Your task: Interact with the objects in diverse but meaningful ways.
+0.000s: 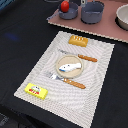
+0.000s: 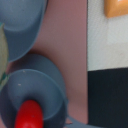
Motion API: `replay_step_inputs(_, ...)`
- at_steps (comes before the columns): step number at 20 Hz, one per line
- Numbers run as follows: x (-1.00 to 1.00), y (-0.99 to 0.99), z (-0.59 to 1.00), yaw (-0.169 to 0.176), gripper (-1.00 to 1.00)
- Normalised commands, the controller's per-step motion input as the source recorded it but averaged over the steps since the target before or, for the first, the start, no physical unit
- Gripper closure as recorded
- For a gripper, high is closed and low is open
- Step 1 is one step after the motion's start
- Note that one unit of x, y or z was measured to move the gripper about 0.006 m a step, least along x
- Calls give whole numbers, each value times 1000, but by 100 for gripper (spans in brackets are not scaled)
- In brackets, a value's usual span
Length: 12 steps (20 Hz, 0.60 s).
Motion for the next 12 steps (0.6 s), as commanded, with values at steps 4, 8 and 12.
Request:
replay_step_inputs(4, -108, 151, -354, -6, -100)
replay_step_inputs(8, 0, 141, -309, -24, -100)
replay_step_inputs(12, 26, 176, -365, -33, -100)
